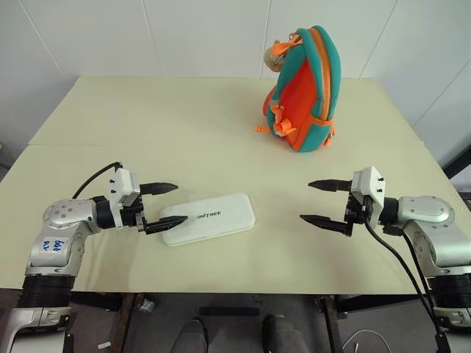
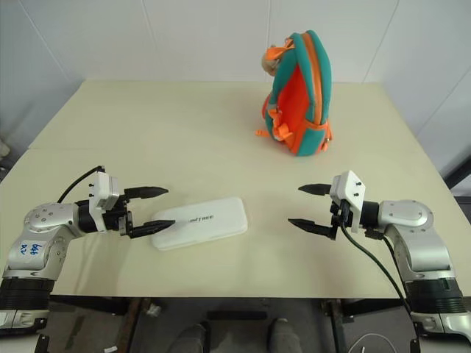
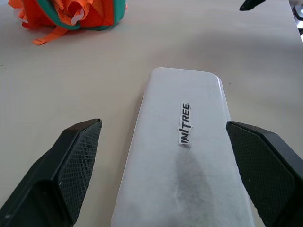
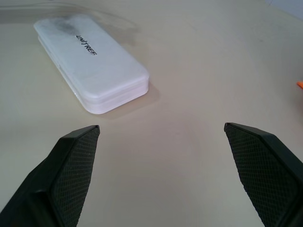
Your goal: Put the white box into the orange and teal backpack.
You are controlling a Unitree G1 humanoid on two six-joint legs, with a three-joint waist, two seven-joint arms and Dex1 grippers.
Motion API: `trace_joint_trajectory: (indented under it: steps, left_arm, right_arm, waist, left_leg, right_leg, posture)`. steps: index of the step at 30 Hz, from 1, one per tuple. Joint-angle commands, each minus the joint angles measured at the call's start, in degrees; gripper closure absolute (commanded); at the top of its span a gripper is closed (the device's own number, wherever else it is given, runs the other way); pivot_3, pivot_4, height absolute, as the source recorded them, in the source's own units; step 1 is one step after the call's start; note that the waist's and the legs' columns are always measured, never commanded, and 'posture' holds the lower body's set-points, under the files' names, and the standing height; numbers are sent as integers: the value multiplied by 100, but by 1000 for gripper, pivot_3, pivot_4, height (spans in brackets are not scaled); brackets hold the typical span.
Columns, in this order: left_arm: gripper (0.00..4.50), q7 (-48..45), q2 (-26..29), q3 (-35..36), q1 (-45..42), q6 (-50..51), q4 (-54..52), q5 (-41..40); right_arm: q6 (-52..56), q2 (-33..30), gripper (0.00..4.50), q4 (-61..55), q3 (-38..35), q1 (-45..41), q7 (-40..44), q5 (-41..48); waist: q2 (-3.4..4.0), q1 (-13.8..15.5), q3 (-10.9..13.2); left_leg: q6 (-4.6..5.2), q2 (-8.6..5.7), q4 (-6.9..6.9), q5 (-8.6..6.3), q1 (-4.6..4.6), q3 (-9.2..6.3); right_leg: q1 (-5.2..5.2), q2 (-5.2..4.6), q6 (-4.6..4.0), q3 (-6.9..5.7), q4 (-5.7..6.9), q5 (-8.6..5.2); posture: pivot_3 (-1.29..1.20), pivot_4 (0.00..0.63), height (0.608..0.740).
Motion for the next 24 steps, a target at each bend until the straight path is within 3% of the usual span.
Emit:
trace_joint_trajectory:
  steps: [1,9,11,14,18,23,24]
  left_arm:
    - [0,17,146,207,-49,10,-210,-104]
    - [0,465,320,816,714,75,-569,-57]
    - [0,547,389,1003,909,101,-657,-101]
    - [636,596,466,1325,1271,172,-881,-221]
    - [1950,657,548,1714,2064,12,-988,-58]
    - [3581,831,436,1500,2593,337,-1501,-149]
    - [3877,854,415,1462,2631,349,-1529,-143]
  right_arm:
    - [-152,141,55,169,125,-250,99,-4]
    - [-306,374,55,815,445,-760,320,-135]
    - [-430,468,448,1031,538,-903,393,-216]
    - [-644,645,1322,1395,651,-1083,519,-292]
    - [-1314,1067,2789,2386,906,-1446,534,-685]
    - [-1722,1366,4486,3103,923,-1662,690,-806]
    - [-1807,1408,4500,3231,929,-1694,688,-846]
  waist:
    - [0,6,0]
    - [0,-11,0]
    - [0,-24,0]
    - [-1,-5,0]
    - [-1,-22,0]
    - [-2,8,-1]
    - [-2,19,-1]
  left_leg:
    - [0,0,0,0,0,0]
    - [4,-1,-1,-6,-4,6]
    - [5,0,-1,-8,-2,8]
    - [5,1,-2,-9,-2,8]
    - [6,2,-2,-16,-1,14]
    - [8,2,-3,-17,-4,15]
    - [8,1,-3,-17,-4,15]
  right_leg:
    - [0,0,0,0,0,0]
    - [-5,-1,5,8,0,3]
    - [-9,0,5,9,2,3]
    - [-9,0,4,8,5,3]
    - [-10,0,2,11,0,2]
    - [-12,-1,2,12,1,2]
    - [-12,-1,2,12,1,2]
  posture:
    - [0,150,740]
    - [0,150,740]
    - [0,150,740]
    - [0,150,740]
    - [0,150,740]
    - [0,150,740]
    - [0,150,740]
